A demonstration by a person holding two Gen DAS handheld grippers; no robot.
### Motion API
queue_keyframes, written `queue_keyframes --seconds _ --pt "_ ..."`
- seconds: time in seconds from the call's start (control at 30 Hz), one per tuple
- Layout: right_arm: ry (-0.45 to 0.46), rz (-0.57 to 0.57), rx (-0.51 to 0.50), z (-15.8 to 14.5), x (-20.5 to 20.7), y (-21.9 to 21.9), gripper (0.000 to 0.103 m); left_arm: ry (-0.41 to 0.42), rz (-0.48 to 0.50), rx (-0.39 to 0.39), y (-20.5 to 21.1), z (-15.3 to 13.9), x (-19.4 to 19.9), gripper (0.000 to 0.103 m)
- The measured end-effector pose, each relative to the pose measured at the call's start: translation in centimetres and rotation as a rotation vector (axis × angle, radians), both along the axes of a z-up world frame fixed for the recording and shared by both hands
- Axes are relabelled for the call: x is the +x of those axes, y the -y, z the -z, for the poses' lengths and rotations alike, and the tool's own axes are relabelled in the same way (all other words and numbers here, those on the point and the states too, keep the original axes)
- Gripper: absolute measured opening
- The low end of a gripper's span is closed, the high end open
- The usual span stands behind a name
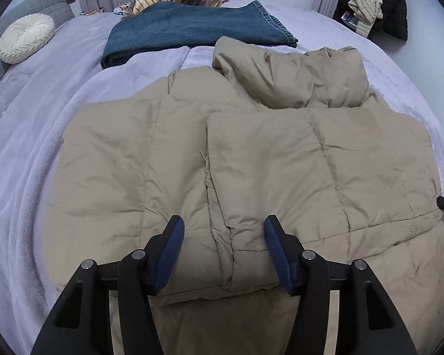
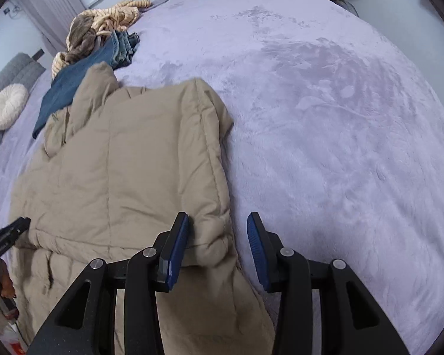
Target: Fold large clothes
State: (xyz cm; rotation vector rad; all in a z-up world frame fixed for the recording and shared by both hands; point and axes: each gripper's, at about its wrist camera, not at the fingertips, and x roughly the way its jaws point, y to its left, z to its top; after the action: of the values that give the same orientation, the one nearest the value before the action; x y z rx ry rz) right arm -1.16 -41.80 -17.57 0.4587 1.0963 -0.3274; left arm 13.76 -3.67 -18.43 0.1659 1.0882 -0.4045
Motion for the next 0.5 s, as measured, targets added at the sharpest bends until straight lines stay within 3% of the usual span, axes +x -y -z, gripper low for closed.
queue_keyframes --seconds 0.17,0.5 --pt "-0.025 0.024 0.039 1.5 -1.2 0.3 0.053 0.006 0.005 0.043 0.3 -0.3 -0.4 0.059" --pt "-0.094 0.077 0.115 -1.0 -5.0 0.4 0.062 -0.091 -0.104 0.053 -3.2 -3.7 -3.2 0.059"
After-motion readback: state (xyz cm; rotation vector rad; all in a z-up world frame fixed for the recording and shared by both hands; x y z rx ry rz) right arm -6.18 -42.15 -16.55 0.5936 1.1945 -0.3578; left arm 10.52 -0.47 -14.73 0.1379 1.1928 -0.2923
